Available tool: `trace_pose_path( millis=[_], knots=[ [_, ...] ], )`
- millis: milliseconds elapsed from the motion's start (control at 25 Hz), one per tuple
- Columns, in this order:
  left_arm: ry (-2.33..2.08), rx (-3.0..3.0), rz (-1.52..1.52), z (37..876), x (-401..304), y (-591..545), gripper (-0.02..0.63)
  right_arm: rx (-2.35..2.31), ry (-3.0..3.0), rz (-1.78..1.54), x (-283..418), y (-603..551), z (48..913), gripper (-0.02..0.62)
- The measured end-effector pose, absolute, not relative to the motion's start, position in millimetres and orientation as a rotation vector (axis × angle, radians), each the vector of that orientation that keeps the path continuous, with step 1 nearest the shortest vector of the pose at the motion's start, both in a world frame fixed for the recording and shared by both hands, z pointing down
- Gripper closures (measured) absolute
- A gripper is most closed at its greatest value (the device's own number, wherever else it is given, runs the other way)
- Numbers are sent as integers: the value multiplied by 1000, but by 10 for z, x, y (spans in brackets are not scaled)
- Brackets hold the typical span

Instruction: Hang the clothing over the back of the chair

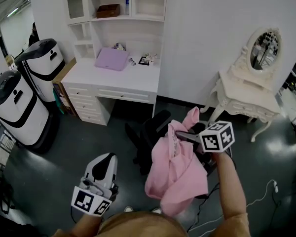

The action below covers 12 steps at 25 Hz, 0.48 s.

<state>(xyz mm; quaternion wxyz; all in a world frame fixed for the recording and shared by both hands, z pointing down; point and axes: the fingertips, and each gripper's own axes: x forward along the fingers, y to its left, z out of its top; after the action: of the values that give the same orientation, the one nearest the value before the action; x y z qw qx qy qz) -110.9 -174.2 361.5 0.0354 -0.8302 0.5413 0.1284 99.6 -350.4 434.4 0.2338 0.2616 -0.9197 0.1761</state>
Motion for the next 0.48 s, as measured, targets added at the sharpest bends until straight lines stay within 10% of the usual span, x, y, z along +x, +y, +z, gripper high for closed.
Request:
trace_pose_path(
  millis=[480],
  knots=[
    [1662,-2558,390,3651,-1024,-1909,603,620,-2511,686,1315,-3556,4488,221]
  ],
)
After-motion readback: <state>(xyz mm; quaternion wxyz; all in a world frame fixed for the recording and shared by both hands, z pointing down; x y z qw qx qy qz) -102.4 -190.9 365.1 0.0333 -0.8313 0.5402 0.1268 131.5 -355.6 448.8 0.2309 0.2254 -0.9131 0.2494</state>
